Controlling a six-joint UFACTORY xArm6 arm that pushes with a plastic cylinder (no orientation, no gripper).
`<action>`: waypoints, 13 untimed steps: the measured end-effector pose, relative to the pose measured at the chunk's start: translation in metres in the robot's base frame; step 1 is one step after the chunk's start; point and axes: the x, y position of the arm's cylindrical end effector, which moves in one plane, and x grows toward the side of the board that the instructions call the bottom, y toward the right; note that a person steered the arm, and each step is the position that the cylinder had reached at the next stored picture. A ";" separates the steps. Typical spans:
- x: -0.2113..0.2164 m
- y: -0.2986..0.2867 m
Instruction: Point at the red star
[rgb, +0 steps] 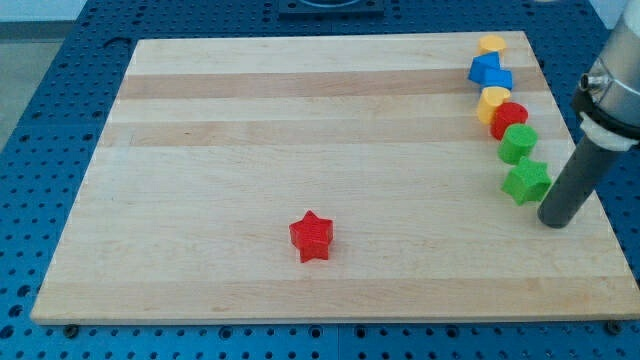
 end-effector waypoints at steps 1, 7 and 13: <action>-0.024 0.000; 0.081 -0.250; 0.052 -0.405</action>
